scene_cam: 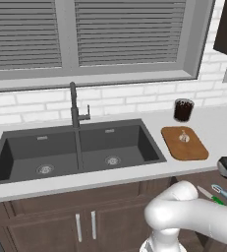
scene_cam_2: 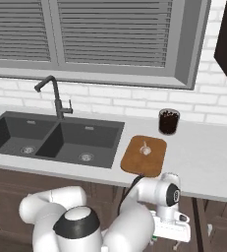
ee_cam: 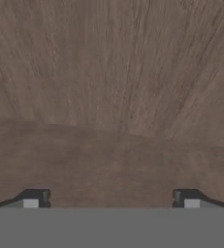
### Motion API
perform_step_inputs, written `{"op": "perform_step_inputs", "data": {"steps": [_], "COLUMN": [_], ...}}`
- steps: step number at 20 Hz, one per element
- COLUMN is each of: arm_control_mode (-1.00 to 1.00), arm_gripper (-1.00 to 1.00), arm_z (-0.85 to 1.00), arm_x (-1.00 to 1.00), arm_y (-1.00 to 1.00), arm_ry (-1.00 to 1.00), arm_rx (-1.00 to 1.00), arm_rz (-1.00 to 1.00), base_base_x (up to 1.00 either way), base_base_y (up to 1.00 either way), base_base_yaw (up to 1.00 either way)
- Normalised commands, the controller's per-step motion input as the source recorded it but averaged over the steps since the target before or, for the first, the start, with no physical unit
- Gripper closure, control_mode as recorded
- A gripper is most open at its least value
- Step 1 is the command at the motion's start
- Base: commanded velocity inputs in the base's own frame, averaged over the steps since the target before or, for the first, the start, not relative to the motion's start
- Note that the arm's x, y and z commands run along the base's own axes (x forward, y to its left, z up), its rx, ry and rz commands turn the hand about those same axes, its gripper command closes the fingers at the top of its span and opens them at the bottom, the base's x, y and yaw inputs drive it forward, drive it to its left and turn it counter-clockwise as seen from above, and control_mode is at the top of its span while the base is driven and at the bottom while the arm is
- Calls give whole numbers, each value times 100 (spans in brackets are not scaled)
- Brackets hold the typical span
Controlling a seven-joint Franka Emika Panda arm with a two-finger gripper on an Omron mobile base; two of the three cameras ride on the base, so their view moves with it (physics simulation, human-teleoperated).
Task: Place the appropriate cutting tool for cutting the garlic skin on the cutting board.
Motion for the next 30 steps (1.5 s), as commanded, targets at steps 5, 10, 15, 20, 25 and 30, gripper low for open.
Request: {"op": "perform_step_inputs", "data": {"steps": [5, 10, 15, 20, 25, 30], "arm_control_mode": [-100, -100, -100, -100, -100, -100], "arm_gripper": [-100, -100, -100, -100, -100, -100], "arm_z": [0, -9, -16, -27, -23, -23], "arm_x": [18, 24, 24, 22, 26, 38], "arm_y": [6, 23, 21, 8, 0, 1], "arm_ry": [-33, -14, -8, -6, -10, -7], "arm_rx": [4, 0, 0, 0, 0, 0], "arm_rz": [0, 0, 1, 7, 11, 9], "base_base_x": [0, 0, 0, 0, 0, 0], "base_base_y": [0, 0, 0, 0, 0, 0], "base_base_yaw": [0, 0, 0, 0, 0, 0]}}
